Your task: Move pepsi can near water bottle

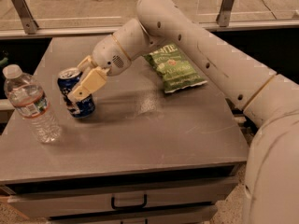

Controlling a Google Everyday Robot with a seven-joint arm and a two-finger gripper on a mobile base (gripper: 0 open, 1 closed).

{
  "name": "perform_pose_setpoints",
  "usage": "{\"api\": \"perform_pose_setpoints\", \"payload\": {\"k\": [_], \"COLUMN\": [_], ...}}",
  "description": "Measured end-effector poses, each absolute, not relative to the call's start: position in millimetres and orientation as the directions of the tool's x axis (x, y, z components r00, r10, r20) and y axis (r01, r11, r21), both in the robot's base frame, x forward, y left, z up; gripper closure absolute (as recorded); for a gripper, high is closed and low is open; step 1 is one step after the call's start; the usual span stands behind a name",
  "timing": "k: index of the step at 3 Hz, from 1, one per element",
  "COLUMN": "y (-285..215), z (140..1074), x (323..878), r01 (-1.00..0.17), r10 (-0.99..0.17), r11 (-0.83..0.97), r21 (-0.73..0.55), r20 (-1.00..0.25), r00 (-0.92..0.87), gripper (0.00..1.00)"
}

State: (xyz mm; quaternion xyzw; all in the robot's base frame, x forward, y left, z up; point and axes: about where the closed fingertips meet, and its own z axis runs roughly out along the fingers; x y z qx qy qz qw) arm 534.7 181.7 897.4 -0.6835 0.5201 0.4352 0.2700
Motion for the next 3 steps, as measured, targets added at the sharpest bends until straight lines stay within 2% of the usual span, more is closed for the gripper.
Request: {"api": "perform_pose_setpoints", "payload": {"k": [2,3], "y": [182,184], "z": [887,887], "x": [516,510], "r01": [-0.924,-0.920], "r10": [-0.431,-0.419], "r11": [-0.375,-0.386], "r21": [0.075,0.068], "r20": [-0.897,-0.901], "r00": [0.102,0.109], "gripper": [0.12,0.00]}}
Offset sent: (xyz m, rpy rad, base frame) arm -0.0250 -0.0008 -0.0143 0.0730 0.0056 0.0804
